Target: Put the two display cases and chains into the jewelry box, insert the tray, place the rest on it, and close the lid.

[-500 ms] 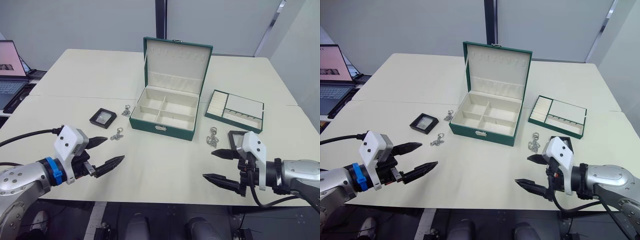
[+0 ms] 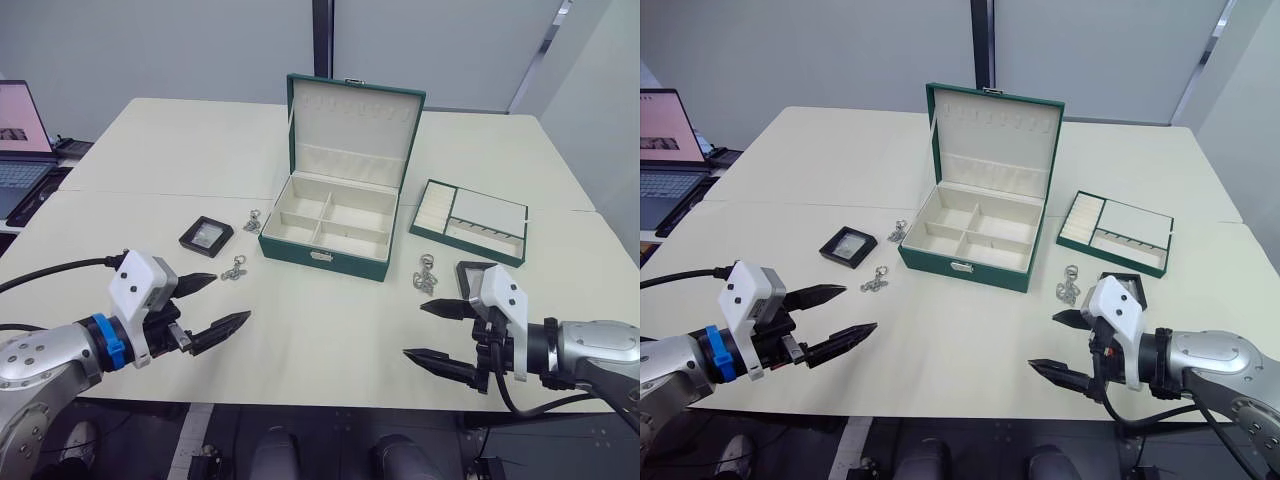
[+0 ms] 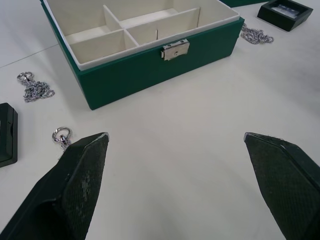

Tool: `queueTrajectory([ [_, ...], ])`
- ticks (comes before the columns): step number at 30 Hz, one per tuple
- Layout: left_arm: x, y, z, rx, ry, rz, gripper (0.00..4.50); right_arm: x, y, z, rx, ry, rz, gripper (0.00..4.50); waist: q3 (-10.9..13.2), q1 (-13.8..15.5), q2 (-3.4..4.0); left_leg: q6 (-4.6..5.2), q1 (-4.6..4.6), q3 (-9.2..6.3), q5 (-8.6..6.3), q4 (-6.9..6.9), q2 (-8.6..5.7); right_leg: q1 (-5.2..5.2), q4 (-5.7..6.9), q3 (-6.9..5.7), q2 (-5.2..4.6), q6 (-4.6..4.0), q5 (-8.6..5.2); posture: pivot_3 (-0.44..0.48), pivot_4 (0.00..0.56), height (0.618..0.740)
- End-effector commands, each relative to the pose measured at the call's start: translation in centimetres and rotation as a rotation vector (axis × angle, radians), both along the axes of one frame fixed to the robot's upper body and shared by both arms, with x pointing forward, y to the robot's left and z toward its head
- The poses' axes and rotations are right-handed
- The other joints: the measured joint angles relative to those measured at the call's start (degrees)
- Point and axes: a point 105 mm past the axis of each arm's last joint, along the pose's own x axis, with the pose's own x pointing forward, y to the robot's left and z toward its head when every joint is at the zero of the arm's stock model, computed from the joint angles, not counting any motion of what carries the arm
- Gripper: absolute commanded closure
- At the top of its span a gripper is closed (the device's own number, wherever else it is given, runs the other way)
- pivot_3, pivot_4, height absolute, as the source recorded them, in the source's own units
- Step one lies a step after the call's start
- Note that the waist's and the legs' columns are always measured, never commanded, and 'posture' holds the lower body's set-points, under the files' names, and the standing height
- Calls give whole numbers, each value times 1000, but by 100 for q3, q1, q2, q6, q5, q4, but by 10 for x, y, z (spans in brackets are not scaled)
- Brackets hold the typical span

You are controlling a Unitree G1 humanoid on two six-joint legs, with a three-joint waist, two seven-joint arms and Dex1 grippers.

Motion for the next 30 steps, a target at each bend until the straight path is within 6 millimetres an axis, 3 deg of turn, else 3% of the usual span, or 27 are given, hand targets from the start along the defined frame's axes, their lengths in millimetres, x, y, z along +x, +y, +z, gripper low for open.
queueTrajectory([
  [1, -1, -3, 3, 14, 1, -8, 0, -1, 2, 6, 16, -30, 16, 8, 0, 0, 0, 0, 0, 0, 0, 0, 0, 0, 0, 0, 0, 0, 0, 0, 150, 740],
  [14, -2, -5, 4, -18, 25, -30, 0, -2, 3, 7, 20, -23, 24, 8, 0, 0, 0, 0, 0, -1, 0, 0, 0, 0, 0, 0, 0, 0, 0, 0, 150, 740],
  [16, -2, -5, 4, -21, 27, -30, 382, -3, 4, 7, 28, -12, 31, 0, 0, 0, 0, 0, 0, -1, 0, 0, 0, 0, 0, 0, 0, 0, 0, 0, 150, 740],
  [18, -2, -5, 4, -24, 28, -32, 939, -4, 5, 7, 33, -5, 38, 392, 0, 0, 0, 0, 0, -1, 0, 0, 0, 1, 0, 0, 0, 0, 0, 0, 150, 740],
  [28, 7, -4, 11, -27, -10, -21, 4232, 5, 5, 12, 41, -27, 28, 3332, 0, -1, 0, 0, 0, -1, 0, 0, 0, 0, 0, -1, 0, 0, 0, 0, 150, 740],
  [30, 12, -3, 13, -26, -29, -14, 4500, 10, 5, 13, 38, -37, 16, 3803, 0, -1, 0, 0, 1, -1, 0, 0, 0, -1, 0, -1, 0, 0, 0, 0, 150, 740],
])
